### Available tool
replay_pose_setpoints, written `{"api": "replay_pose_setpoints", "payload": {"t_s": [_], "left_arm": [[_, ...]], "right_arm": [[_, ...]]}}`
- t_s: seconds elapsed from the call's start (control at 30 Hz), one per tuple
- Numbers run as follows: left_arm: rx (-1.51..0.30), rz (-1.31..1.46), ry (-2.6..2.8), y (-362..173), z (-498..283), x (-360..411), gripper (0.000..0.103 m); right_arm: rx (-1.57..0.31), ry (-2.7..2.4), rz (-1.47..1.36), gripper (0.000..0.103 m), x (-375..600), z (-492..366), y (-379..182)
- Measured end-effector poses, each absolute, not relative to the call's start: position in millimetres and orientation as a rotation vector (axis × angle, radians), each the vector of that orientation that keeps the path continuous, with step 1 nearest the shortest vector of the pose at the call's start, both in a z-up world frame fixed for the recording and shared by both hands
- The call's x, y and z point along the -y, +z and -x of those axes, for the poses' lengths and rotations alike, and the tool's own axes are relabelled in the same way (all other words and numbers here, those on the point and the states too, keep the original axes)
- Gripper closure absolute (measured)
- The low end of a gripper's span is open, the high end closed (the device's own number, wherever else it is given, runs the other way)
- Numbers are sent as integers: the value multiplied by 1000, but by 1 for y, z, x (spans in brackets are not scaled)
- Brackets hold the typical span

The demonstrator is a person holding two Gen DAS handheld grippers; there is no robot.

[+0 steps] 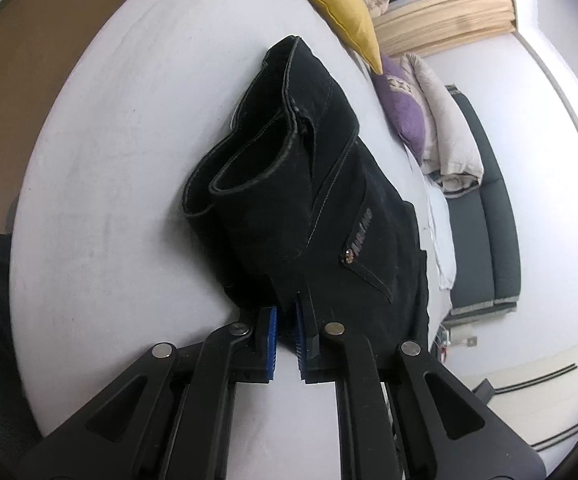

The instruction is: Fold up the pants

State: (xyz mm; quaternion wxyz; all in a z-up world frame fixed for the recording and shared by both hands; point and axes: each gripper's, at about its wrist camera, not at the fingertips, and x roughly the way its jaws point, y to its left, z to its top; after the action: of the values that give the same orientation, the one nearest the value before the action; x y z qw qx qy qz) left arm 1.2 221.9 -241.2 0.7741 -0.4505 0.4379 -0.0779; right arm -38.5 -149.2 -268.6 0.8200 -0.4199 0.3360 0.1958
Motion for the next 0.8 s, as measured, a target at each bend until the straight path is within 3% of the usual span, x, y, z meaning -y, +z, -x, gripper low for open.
{"api": "replay_pose_setpoints", "payload": {"t_s": [0.07,0.1,0.17,0.2,0.37,0.47,0.57,0.7,0.8], "left_arm": [[-975,893,-149,-228,5,-221,90],[-994,846,-127,-220,7,-219,86],[-1030,782,-97,-211,13,-217,80],[-1050,755,-78,-206,17,-217,80],[-917,609,-118,-151,6,-198,80],[-876,554,-193,-140,-38,-164,80],[-935,496,-237,-164,-80,-131,80],[-1029,506,-226,-215,-104,-127,80],[-1034,516,-196,-205,-97,-135,80]], "right_arm": [[-708,416,889,85,154,40,-265],[-716,413,864,75,159,40,-259],[-732,423,796,42,169,42,-249],[-737,428,761,38,173,43,-241],[-717,444,493,37,183,21,-192],[-709,457,313,37,174,-18,-177],[-749,450,281,37,156,-46,-192],[-945,354,309,38,166,-68,-249],[-930,308,247,37,192,-54,-245]]}}
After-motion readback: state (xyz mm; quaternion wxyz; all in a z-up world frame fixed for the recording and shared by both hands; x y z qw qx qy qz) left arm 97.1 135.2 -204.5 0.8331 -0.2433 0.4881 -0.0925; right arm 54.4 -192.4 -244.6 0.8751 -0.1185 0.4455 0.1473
